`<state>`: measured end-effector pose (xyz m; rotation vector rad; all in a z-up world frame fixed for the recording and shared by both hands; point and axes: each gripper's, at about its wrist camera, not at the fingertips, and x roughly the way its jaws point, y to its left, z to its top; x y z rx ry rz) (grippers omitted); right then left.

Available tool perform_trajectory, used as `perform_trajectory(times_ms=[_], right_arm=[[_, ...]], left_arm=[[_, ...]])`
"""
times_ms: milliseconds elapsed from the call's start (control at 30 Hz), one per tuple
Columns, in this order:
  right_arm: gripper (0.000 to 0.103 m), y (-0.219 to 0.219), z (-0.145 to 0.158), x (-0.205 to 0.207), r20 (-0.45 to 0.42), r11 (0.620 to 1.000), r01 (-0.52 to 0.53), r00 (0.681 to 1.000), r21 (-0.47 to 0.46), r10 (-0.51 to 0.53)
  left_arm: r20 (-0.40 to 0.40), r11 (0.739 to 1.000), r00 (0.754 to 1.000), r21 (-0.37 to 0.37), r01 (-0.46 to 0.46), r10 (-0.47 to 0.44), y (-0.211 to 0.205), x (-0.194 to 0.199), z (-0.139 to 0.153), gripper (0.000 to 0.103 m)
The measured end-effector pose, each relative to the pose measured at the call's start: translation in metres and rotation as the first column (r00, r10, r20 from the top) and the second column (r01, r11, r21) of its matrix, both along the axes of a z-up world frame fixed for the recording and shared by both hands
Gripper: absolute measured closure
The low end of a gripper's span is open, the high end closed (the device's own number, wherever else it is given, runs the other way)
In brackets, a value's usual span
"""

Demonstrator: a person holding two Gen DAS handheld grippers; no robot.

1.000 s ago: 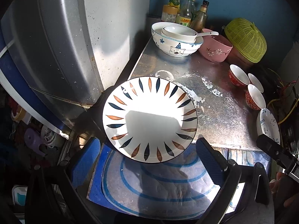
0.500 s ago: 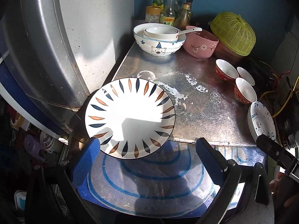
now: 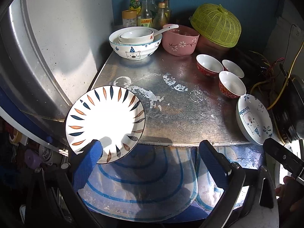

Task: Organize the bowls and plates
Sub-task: 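Lower the leaf-pattern plate onto the counter edge and open the left gripper, then move the left gripper back to the lovable bear plate by the sink, then grasp the rim of the white lovable bear plate with the left gripper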

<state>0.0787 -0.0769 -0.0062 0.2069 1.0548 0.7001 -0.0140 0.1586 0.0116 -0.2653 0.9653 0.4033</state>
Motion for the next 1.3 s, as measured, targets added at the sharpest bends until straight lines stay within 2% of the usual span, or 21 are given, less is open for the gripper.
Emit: perform_trajectory(times_ms=[367,633,867,1033,1167,1267,1300], right_arm=[[0.0,-0.072,-0.003,0.006,-0.009,0.992,0.128,0.992,0.001,-0.128],[0.0,-0.132,-0.008,0.0,-0.031,0.969,0.248,0.968,0.014,-0.247],[0.0,-0.187,-0.011,-0.011,-0.031,0.931,0.365,0.931,0.0,-0.365],[0.0,-0.24,-0.013,-0.02,-0.001,0.888,0.46,0.888,-0.017,-0.46],[0.0,-0.279,-0.018,-0.028,0.049,0.852,0.524,0.851,-0.01,-0.523],[0.0,-0.303,-0.022,-0.034,0.079,0.832,0.555,0.83,-0.008,-0.553],[0.0,-0.311,-0.025,-0.034,0.078,0.825,0.565,0.823,-0.009,-0.562]], left_arm=[[-0.012,0.99,0.99,-0.002,0.143,-0.143,-0.063,0.038,0.0,0.001],[-0.02,0.957,0.957,-0.035,0.287,-0.288,-0.123,0.063,-0.002,0.001],[-0.024,0.901,0.903,-0.09,0.425,-0.429,-0.186,0.083,-0.008,0.001],[-0.021,0.849,0.857,-0.149,0.506,-0.515,-0.23,0.102,-0.014,0.001],[-0.007,0.803,0.822,-0.22,0.554,-0.569,-0.266,0.117,-0.023,0.001],[-0.001,0.749,0.778,-0.27,0.605,-0.629,-0.292,0.123,-0.035,0.001],[-0.007,0.743,0.77,-0.265,0.614,-0.639,-0.301,0.124,-0.038,0.001]])
